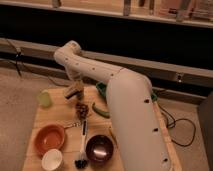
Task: Place eraser in tray
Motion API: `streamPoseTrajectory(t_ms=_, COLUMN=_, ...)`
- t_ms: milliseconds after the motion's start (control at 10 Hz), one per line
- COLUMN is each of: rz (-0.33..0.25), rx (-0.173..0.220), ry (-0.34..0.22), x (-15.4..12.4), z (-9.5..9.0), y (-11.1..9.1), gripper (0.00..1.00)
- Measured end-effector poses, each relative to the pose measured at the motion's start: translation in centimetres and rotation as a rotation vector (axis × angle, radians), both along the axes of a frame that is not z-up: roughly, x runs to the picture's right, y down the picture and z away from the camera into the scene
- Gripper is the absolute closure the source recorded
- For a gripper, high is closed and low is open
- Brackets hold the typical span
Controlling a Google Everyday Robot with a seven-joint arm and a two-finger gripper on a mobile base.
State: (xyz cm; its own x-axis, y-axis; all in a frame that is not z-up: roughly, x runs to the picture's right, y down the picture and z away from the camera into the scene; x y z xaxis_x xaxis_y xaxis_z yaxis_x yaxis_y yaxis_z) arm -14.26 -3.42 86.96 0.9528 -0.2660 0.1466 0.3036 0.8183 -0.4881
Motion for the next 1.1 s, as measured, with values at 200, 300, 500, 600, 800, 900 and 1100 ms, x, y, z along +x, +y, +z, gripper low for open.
streamPoseTrajectory(t_ms=200, rz=0.015, rx=0.011, ry=-0.007, x=1.0, z=-0.7, y=-1.3, gripper=0.99)
streamPoseTrajectory(t_ms=300, rz=0.018, rx=0.015, ry=-0.007, x=1.2, z=-0.9, y=-1.6, gripper=1.0)
streamPoseTrajectory(t_ms=500, rz=0.039, rx=0.033, ry=-0.008, x=2.4, z=-1.7, y=-3.2, gripper=1.0)
streamPoseTrajectory(t_ms=600, rz=0.052, rx=0.04, ry=0.001, x=3.5, z=-1.8, y=-4.0, gripper=1.0)
streamPoseTrajectory(t_ms=800, rz=0.069, rx=0.048, ry=0.022, x=5.3, z=-2.0, y=-5.2, gripper=1.0)
streamPoseTrajectory(t_ms=900, rz=0.084, rx=0.053, ry=0.039, x=6.7, z=-2.0, y=-5.9, gripper=1.0)
streamPoseTrajectory(t_ms=1100, rz=0.11, rx=0.057, ry=0.078, x=9.9, z=-2.0, y=-6.9, gripper=1.0)
